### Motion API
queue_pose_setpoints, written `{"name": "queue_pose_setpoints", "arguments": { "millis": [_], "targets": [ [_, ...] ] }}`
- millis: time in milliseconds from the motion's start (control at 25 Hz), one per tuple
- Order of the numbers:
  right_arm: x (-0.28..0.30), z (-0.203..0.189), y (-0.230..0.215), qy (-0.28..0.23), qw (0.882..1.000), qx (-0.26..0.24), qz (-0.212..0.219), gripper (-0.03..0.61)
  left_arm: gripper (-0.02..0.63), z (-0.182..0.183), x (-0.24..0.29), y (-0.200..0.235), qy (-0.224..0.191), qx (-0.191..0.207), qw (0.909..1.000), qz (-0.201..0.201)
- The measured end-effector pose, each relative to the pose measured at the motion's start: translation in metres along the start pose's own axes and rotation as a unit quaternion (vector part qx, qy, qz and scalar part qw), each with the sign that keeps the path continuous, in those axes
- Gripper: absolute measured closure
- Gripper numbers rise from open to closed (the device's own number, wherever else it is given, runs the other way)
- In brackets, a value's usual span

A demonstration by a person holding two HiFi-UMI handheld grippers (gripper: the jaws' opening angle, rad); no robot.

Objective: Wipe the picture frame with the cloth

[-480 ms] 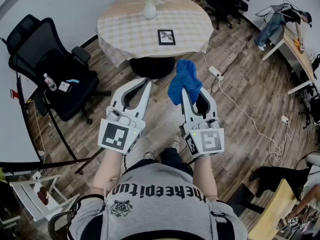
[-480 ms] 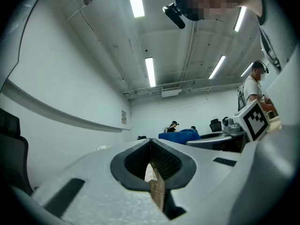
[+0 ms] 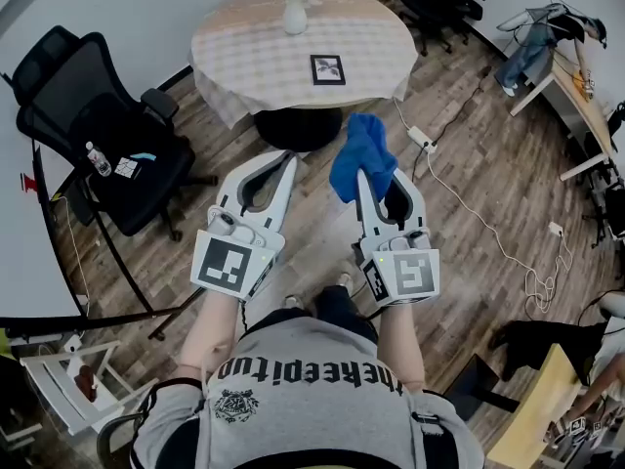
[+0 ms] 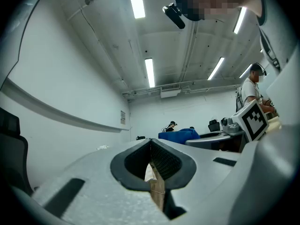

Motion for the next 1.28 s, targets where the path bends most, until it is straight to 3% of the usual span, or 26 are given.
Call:
{"name": "queue_pose_setpoints", "arguments": {
  "millis": [440,640,920,1280],
  "targets": [
    [0.008,-0.006,-0.006,0.005,1.000,0.003,-0.007,0.456,0.597,-0.007,0.007,0.007,0.001,-0.005,1.0000,0.000],
    [0.028,-0.013,-0.018,0.004,1.000,0.003,0.009,0.453,0.597,-0.013,0.026,0.016,0.001,-0.004,0.9999,0.012],
    [0.071,-0.019,-0.051,0.005,0.999,0.011,0.041,0.453,0.597,-0.022,0.070,0.031,0.011,-0.014,0.9992,0.037],
    [0.115,-0.022,-0.109,-0.005,0.997,0.020,0.068,0.453,0.597,-0.031,0.134,0.037,0.002,0.005,0.9983,0.058]
  ]
}}
Point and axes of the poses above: the fingertips, and each gripper's own axes: x forward along the fingers, y to its left, z out of its top, the point moved 3 cm from there along -x, backward along the fingers, and after that the axes turned 1 degree about z, right-handed, at the moved point
